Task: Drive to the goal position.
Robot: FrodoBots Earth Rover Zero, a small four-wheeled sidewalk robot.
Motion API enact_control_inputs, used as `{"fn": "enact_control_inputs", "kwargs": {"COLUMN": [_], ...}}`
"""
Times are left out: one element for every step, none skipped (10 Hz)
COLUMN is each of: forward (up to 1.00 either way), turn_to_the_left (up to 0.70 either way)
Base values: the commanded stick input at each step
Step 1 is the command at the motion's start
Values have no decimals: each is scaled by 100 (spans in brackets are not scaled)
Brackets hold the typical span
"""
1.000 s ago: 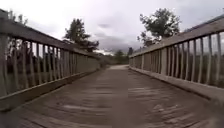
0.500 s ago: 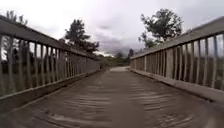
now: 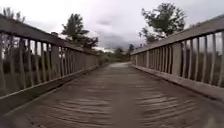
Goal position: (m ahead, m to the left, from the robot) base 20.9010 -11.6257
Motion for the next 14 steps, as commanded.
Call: {"fn": "enact_control_inputs", "kwargs": {"forward": [50,50,50,50,50,50,50,50,50,50,50,50,50,50], "turn_to_the_left": [0,0,0,0,0,0,0,0,0,0,0,0,0,0]}}
